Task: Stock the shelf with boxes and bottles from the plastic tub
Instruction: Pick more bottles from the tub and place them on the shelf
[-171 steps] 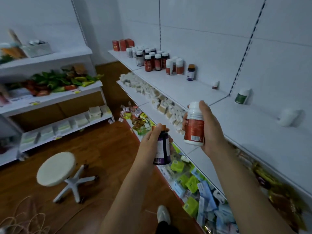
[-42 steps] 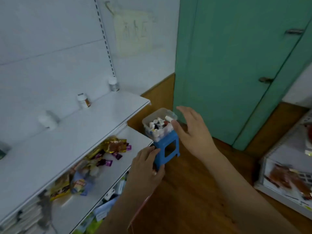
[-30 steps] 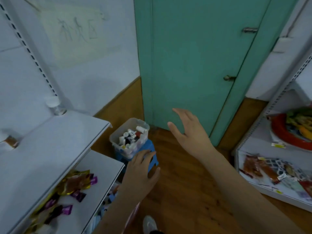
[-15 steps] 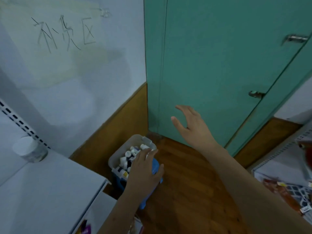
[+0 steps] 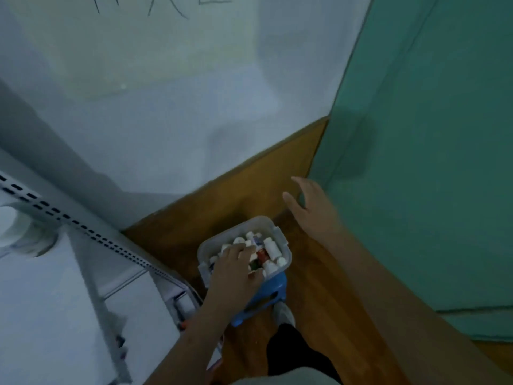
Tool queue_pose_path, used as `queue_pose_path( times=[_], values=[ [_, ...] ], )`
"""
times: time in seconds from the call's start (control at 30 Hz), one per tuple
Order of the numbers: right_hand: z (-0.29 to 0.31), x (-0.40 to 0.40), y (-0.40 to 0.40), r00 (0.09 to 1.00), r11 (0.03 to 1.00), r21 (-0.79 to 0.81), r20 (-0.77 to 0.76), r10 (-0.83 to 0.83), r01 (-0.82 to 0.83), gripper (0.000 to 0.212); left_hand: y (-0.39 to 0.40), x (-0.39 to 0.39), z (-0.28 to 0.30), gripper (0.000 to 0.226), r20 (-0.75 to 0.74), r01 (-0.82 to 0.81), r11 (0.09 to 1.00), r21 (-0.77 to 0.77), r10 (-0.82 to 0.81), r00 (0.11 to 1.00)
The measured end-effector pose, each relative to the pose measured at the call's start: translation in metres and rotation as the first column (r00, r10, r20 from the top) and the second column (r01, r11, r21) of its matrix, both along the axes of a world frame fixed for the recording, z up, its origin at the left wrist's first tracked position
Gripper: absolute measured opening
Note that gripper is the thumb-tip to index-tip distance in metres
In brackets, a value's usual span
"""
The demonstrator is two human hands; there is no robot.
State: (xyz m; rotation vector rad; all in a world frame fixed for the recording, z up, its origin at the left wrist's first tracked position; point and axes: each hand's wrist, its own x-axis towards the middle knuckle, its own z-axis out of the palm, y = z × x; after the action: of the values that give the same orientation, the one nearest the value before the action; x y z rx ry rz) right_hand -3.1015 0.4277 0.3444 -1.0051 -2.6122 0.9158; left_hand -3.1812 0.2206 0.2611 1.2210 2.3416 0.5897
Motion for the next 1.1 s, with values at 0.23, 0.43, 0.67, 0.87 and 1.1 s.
queue_pose_path(
  times=[0.23,0.43,0.67,0.87,1.1],
  values=[
    [-0.111,-0.04,0.065,0.935,0.93,-0.358,0.298,0.193,-0.078,0.054,0.009,-0.024,-0.058,0.058,0.095,-0.322,0.904,-0.28,0.36,0.928],
    [-0.224,-0.043,0.055,0.798,0.876,-0.477,0.5,0.337,-0.071,0.047,0.005,-0.018,-0.137,0.077,0.173,-0.394,0.8,-0.453,0.513,0.841],
    [-0.34,-0.044,0.031,0.649,0.854,-0.513,0.619,0.442,-0.092,0.041,0.031,-0.02,-0.235,0.059,0.251,-0.32,0.805,-0.499,0.488,0.836],
    [-0.411,-0.06,0.009,0.566,0.884,-0.468,0.73,0.383,0.005,0.033,0.053,-0.043,-0.305,0.044,0.233,-0.221,0.844,-0.488,0.37,0.899],
    [-0.431,-0.088,-0.007,0.571,0.966,-0.253,0.802,0.175,0.059,0.095,0.046,-0.047,-0.336,0.045,0.193,-0.148,0.801,-0.58,0.312,0.93]
  ],
)
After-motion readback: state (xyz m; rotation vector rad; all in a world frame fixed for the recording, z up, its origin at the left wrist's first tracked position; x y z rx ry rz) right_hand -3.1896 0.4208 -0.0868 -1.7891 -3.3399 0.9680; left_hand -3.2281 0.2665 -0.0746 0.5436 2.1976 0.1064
